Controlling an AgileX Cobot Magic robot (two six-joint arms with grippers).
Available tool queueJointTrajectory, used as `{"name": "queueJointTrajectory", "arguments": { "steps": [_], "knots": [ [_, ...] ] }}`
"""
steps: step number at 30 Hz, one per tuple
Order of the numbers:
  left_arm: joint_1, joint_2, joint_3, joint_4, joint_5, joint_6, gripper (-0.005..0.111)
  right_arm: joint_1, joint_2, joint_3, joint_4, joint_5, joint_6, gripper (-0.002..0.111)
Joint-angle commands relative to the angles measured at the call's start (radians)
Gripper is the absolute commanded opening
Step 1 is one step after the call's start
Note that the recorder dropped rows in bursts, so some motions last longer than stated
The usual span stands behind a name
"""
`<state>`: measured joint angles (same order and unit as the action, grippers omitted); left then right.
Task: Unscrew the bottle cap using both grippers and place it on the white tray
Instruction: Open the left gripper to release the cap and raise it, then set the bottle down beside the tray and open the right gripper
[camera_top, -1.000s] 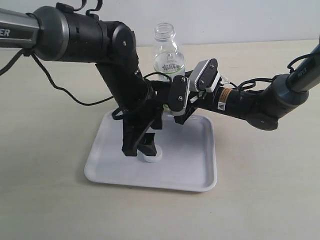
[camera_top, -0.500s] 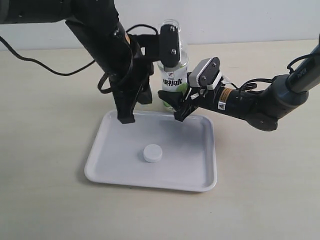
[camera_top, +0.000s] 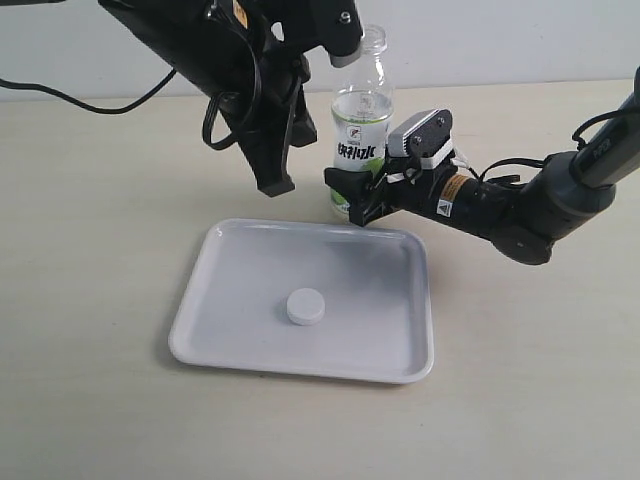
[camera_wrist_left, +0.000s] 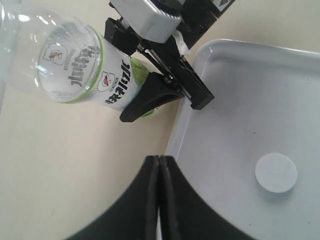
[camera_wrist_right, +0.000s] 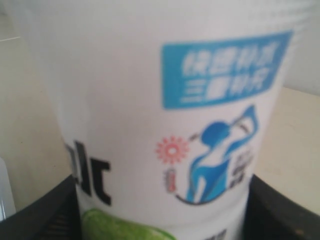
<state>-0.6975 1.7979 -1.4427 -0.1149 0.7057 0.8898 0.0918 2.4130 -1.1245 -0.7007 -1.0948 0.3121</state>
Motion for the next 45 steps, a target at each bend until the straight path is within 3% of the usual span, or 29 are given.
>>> {"name": "queueJointTrajectory", "arguments": {
  "steps": [1, 8, 14, 22, 35, 45],
  "knots": [
    [0.001, -0.007, 0.001, -0.003, 0.003, -0.011, 0.000, 0.001, -0.005, 0.001, 0.010, -0.021, 0.007, 0.012],
    [0.001, -0.007, 0.001, -0.003, 0.003, -0.011, 0.000, 0.001, -0.005, 0.001, 0.007, -0.021, 0.005, 0.051],
    [0.001, -0.007, 0.001, -0.003, 0.003, -0.011, 0.000, 0.001, -0.005, 0.001, 0.007, -0.074, 0.005, 0.075],
    [0.001, -0.007, 0.001, -0.003, 0.003, -0.026, 0.000, 0.001, -0.066, 0.001, -0.046, 0.008, 0.014, 0.084],
    [0.001, -0.007, 0.001, -0.003, 0.024, -0.060, 0.000, 0.001, -0.135, 0.001, -0.141, 0.046, 0.251, 0.084],
    [0.001, -0.007, 0.001, -0.003, 0.021, -0.060, 0.000, 0.001, -0.135, 0.001, -0.138, 0.061, 0.268, 0.084]
  ]
}}
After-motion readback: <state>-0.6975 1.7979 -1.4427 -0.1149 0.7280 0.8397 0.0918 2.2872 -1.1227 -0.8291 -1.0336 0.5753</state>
